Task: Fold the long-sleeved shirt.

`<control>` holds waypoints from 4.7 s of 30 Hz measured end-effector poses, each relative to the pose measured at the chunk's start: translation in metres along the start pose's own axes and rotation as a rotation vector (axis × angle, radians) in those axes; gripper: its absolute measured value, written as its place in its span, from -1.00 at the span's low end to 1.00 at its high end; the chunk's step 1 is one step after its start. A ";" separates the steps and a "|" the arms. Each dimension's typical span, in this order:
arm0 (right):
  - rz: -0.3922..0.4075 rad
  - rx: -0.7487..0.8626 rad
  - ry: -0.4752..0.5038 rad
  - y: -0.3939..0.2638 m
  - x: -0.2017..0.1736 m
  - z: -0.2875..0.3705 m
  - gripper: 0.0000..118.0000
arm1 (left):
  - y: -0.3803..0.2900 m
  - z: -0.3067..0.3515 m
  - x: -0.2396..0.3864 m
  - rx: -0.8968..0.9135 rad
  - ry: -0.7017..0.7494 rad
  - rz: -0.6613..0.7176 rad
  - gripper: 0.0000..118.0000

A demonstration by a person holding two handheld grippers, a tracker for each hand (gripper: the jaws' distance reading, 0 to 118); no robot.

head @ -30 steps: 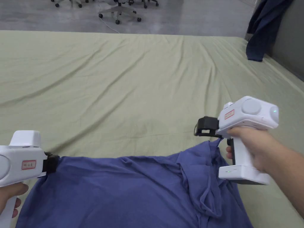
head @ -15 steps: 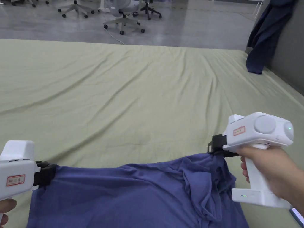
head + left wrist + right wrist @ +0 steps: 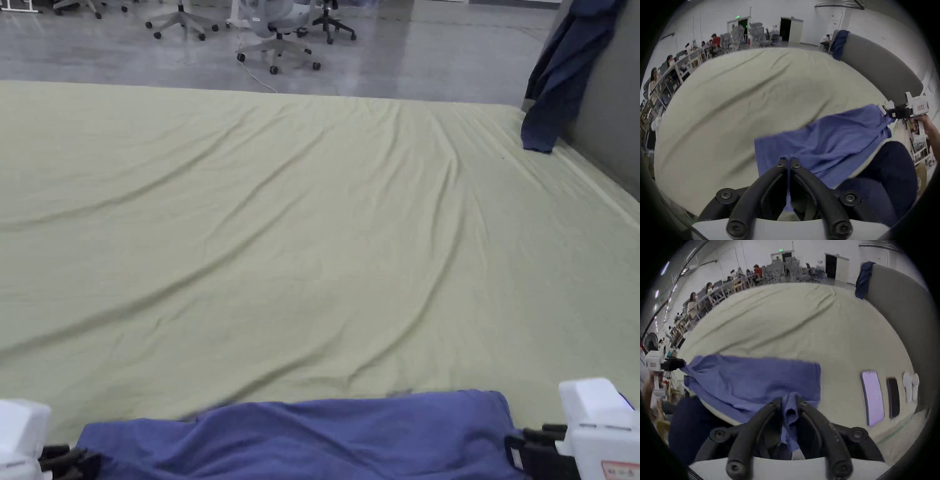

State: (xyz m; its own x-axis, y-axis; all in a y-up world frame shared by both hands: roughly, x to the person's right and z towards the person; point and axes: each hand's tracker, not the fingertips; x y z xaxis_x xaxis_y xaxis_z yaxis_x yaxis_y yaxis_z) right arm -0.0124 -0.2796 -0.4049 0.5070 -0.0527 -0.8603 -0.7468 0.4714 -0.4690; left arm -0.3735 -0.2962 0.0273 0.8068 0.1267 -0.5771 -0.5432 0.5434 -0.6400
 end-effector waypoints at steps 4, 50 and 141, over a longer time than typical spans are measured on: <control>-0.041 -0.048 -0.016 -0.026 0.005 -0.016 -0.72 | -0.025 -0.012 0.008 -0.062 -0.007 0.018 -1.00; -0.195 0.183 0.343 -0.006 -0.056 -0.002 -0.95 | -0.041 -0.094 -0.106 0.010 -0.613 0.772 0.97; -0.423 0.231 0.229 0.017 -0.073 0.028 -0.95 | 0.023 -0.123 0.248 -0.301 -0.506 0.361 -0.98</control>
State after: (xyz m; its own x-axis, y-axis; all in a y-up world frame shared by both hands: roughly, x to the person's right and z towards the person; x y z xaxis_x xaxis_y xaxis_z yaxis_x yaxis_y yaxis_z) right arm -0.0501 -0.2432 -0.3445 0.6171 -0.4583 -0.6396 -0.3705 0.5479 -0.7501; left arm -0.2142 -0.3546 -0.1929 0.5323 0.6683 -0.5196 -0.7803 0.1493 -0.6074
